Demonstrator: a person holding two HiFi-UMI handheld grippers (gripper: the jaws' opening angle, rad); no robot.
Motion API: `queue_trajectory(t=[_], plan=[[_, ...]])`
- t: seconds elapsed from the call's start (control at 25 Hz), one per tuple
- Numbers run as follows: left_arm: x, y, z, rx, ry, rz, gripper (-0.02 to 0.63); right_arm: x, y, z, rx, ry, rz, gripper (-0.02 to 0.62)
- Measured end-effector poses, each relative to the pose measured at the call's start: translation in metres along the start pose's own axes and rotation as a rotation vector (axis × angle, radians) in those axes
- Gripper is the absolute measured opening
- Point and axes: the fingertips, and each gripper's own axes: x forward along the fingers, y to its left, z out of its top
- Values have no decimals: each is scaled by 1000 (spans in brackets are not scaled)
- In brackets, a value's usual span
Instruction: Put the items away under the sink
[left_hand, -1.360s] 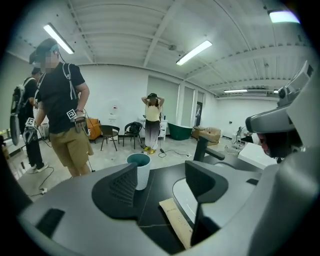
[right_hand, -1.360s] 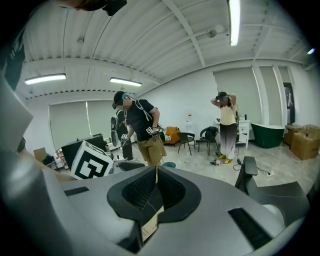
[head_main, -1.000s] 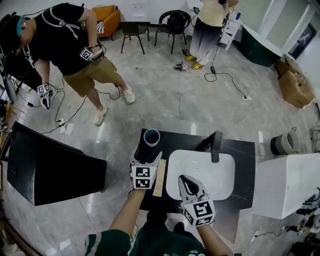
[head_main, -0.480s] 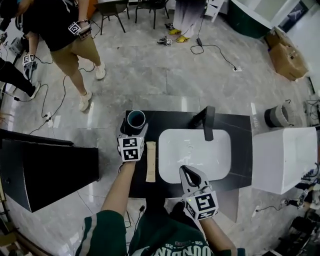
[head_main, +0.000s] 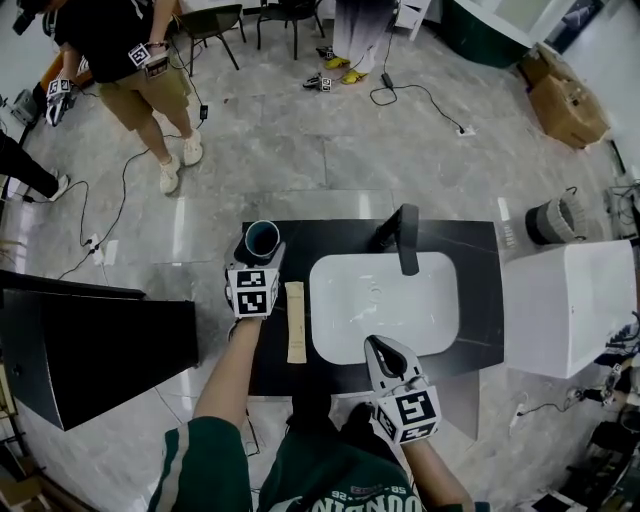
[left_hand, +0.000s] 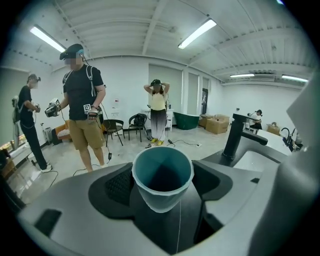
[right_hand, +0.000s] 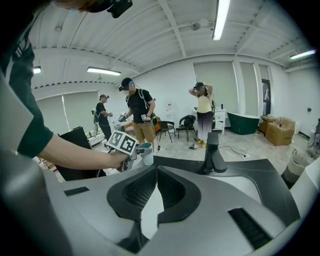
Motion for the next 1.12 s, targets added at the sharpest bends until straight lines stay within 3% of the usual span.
queue_trajectory(t=[0.28, 0.48, 0.64, 1.12], plan=[[-26, -19, 15, 20, -66, -26, 368, -20, -10, -14, 22, -15, -25, 43], [-60, -62, 27, 38, -88, -91, 367, -50, -9, -27, 28, -39, -22, 43], [-95, -114, 32, 49, -86, -175, 365, -88, -9, -39, 31, -68, -16, 43], [-240, -321, -12, 111, -117, -274, 365, -266, -35, -132, 15, -163, -3, 43]])
